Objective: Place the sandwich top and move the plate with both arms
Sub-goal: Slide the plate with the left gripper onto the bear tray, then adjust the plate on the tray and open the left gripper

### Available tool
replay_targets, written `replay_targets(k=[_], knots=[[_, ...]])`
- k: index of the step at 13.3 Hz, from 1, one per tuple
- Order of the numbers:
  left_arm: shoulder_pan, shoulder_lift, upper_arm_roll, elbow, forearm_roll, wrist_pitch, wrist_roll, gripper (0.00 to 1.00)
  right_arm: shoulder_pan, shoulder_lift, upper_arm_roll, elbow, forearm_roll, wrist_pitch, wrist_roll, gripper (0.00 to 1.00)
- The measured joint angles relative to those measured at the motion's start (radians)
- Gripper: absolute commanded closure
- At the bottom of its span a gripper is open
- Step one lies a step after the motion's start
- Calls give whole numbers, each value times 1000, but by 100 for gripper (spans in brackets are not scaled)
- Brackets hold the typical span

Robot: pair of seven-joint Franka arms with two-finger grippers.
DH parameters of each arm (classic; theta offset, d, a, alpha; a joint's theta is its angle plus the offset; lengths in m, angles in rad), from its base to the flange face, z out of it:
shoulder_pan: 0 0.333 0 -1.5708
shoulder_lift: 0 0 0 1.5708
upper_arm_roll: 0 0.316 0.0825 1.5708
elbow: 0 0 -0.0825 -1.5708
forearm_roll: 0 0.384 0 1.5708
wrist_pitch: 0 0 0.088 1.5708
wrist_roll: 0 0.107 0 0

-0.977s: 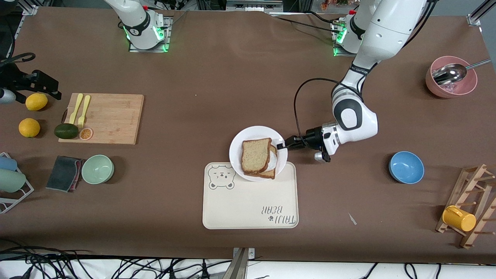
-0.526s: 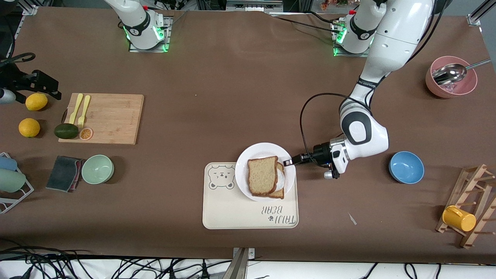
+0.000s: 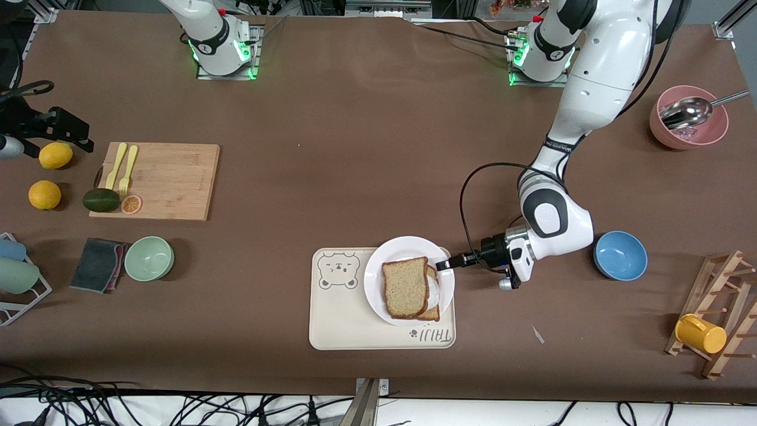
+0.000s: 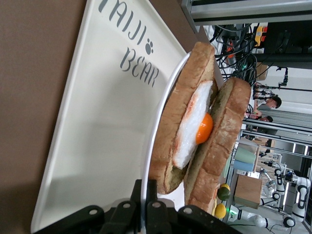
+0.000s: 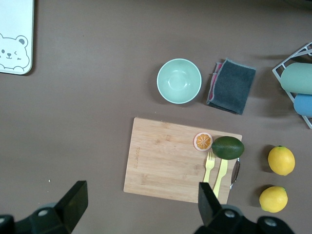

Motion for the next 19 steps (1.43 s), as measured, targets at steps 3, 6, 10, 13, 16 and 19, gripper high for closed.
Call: replay_targets(k=[3,6,10,13,16,19], knots=[[-2,48,-1,57,0,0,-9,100,0,0,0,0,0,0,0,0],[-3,92,-1,112,0,0,-21,100,0,0,0,0,0,0,0,0],[-3,140,6,171,11,0,-22,100,0,0,0,0,0,0,0,0],[-4,164,6,206,16,0,-23,100,-2,0,-1,0,0,0,0,0],[-5,185,11,227,17,1,-23,100,-3,0,-1,0,0,0,0,0],[-4,189,19,236,31,1,-24,96,-3,0,-1,0,0,0,0,0]])
